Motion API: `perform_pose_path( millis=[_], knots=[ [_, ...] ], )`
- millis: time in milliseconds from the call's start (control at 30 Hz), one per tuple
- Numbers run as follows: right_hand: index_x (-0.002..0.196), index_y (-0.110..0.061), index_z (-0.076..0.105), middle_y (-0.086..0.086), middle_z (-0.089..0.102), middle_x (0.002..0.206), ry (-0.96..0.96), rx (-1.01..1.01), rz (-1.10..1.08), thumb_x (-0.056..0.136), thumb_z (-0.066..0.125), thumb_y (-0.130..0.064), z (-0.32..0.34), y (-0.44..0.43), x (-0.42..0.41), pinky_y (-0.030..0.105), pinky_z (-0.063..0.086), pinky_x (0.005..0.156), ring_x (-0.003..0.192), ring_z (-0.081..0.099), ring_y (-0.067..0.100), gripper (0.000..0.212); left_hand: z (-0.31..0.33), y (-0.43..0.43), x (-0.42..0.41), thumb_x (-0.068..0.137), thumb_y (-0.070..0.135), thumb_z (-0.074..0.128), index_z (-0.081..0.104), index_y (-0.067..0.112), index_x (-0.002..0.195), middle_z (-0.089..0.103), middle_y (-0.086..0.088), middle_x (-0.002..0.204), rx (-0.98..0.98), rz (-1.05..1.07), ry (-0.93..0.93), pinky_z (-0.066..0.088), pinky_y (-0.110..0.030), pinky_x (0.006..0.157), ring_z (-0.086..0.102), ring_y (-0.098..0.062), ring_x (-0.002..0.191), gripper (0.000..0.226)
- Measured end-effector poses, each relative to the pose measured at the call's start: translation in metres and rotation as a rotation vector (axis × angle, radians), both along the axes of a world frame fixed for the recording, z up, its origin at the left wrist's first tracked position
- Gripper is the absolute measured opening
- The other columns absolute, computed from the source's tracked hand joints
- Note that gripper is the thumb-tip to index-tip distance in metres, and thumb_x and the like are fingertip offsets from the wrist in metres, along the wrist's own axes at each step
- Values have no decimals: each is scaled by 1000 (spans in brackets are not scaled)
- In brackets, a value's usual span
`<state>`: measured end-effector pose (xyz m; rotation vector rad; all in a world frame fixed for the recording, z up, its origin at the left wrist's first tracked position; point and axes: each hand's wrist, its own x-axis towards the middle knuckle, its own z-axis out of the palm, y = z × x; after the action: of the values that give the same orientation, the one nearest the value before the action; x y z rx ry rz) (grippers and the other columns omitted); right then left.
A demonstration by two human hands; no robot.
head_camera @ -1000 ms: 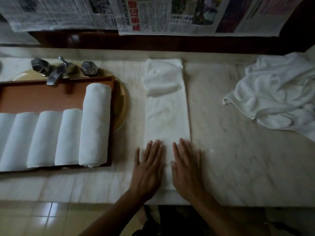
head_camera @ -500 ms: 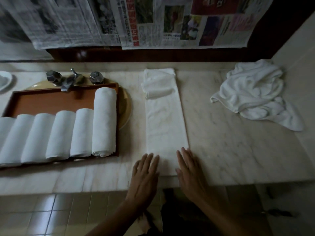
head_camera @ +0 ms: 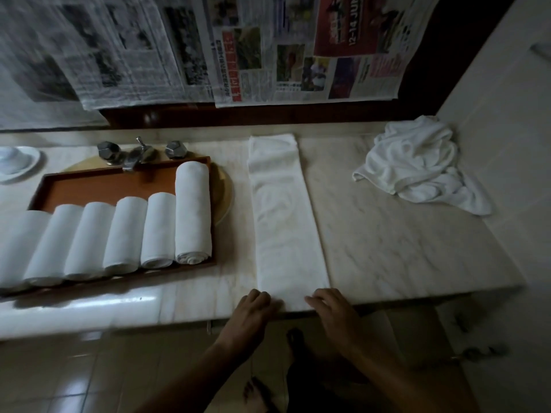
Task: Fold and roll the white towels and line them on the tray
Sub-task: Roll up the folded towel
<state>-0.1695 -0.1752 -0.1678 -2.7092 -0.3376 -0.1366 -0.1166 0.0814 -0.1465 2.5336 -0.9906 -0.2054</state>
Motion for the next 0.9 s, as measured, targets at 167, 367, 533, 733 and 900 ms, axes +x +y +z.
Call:
perform_pose_path(
  millis=[167,367,533,733,900],
  knots=[
    [109,-18,73,-3,66,108,59,115,-39,81,71,-6,11,-10,7,33,54,85,100,61,17,30,2,3,2,78,-3,66,69,27,112,64,9,99,-19,96,27,43,-26,73,52,-13,88,46],
    [100,-24,75,-13,72,95,265,265,-164,95,70,-30,44,-17,22,12,45,75,86,61,-4,9,28,-1,7,95,10,66,68,25,94,68,10,91,-197,403,279,44,-8,60,62,0,73,15],
    [102,-24,75,-11,74,96,363,276,-251,93,73,-36,51,-16,34,20,54,80,88,65,2,14,32,-7,22,92,13,73,78,17,99,69,8,89,-222,590,411,41,0,58,59,6,72,9],
    [97,-28,70,-6,64,100,141,-46,-174,82,81,-32,41,-2,41,41,47,78,96,56,20,20,32,-18,30,88,12,72,76,18,98,62,7,88,-196,680,418,39,-6,54,55,0,73,13],
    [86,-22,66,-1,57,89,61,-120,9,73,79,-5,40,13,30,29,46,60,82,55,20,25,16,-24,15,82,0,71,65,23,93,53,6,96,-45,327,58,44,-22,65,47,-12,82,26]
  ],
)
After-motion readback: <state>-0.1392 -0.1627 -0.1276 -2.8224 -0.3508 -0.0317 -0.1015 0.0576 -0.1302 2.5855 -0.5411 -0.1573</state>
